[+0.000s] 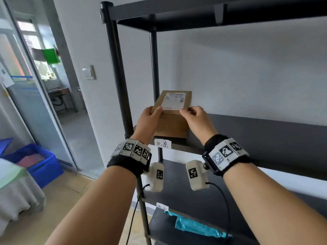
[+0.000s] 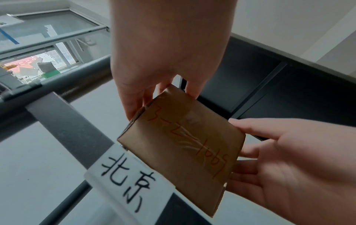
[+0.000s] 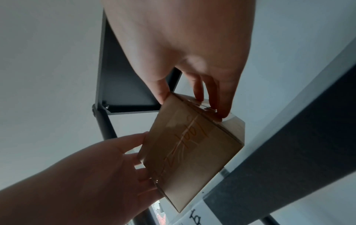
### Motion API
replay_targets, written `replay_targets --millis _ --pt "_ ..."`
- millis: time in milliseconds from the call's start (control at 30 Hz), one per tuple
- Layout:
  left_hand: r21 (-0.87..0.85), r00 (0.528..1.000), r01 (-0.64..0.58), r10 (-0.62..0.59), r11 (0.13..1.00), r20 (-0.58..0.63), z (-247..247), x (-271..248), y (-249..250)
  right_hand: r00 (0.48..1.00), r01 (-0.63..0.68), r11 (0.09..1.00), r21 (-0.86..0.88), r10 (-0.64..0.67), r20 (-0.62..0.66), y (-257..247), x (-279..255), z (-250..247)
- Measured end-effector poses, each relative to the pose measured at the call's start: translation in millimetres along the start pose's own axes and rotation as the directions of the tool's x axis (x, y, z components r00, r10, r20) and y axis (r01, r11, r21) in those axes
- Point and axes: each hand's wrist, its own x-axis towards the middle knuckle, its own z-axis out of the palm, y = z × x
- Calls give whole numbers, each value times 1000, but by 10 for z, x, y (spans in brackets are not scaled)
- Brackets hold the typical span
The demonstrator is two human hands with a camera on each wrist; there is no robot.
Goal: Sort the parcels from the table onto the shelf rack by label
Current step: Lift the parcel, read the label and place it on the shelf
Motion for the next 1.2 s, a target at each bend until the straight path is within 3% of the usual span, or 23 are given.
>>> replay_targets --millis 267,433,600,733,800,867,1033,1200 --pt "38 995 -27 23 999 98 -28 230 -148 998 -45 999 -20 44 -42 -24 -18 126" --pt "123 987 -161 163 979 -7 -45 208 -123 990 -48 996 -75 38 -133 -52 -157 70" --pt "129 915 -396 403 909 -25 91 38 1 969 -59 994 -97 33 -243 -50 -409 -124" --pt "192 811 -574 585 796 -2 346 -238 135 938 -78 991 -109 35 -346 -4 -705 -412" --pt "173 768 -637 638 751 57 517 -401 196 919 -97 986 -134 38 -392 36 -891 -596" --pt "109 756 -654 641 748 134 714 -594 247 899 -121 978 -168 36 -436 85 -1099 -814" --pt "-50 735 -594 567 803 371 1283 -1220 359 835 -214 955 -206 69 -546 278 -1642 -1446" --pt "-70 654 -590 527 804 543 2035 -1947 512 767 -317 929 -189 134 -628 575 -2237 -2210"
